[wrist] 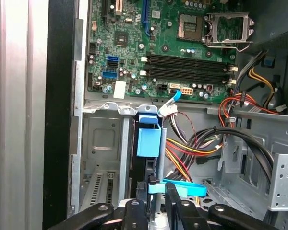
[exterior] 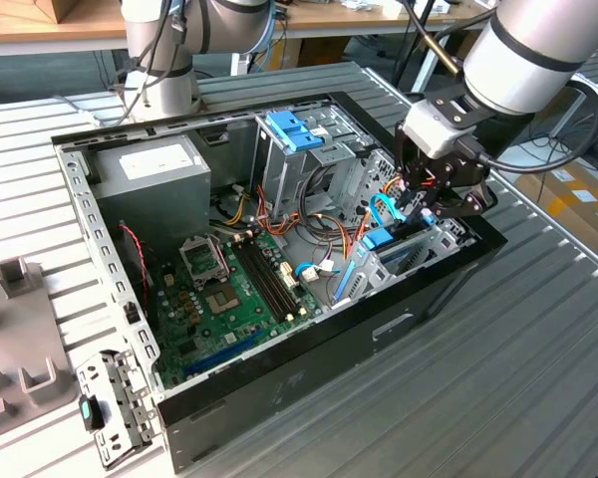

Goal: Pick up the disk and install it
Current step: 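Insert the first disk wire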

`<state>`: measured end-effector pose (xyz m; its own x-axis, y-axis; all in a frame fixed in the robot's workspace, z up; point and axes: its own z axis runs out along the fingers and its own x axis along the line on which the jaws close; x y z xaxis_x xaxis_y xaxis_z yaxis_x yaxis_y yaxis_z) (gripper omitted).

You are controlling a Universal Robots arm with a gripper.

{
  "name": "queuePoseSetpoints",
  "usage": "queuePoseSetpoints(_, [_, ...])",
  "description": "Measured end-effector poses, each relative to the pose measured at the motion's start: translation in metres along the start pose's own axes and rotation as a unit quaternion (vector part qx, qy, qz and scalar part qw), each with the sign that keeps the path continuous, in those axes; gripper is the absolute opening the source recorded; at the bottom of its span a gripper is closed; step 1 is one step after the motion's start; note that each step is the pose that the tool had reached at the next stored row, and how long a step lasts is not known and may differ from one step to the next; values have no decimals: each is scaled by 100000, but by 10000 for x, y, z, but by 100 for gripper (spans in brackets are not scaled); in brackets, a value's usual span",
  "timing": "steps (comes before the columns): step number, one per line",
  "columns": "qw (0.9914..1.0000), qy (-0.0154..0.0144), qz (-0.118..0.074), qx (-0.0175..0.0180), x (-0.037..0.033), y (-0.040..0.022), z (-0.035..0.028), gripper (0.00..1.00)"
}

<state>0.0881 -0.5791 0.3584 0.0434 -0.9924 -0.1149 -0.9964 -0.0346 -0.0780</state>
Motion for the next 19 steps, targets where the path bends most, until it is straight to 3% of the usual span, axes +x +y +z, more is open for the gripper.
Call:
queuePoseSetpoints(2, [99994,370,1057,77,0,-7,0,29])
queuePoseSetpoints(3, [99979,703,1921,107,1,-16,2,29])
queuePoseSetpoints(4, [99968,817,2401,134,1,-21,2,29])
queuePoseSetpoints(11, [99964,845,2560,123,1,-24,1,29])
queuePoseSetpoints(12, [99963,854,2581,-23,1,-27,1,29])
queuePoseSetpoints(14, [99951,879,2829,-966,1,-34,2,29])
queuePoseSetpoints(15, [99929,877,3046,-2055,1,-40,3,29])
queuePoseSetpoints(19, [99926,878,3062,-2162,1,-54,4,29])
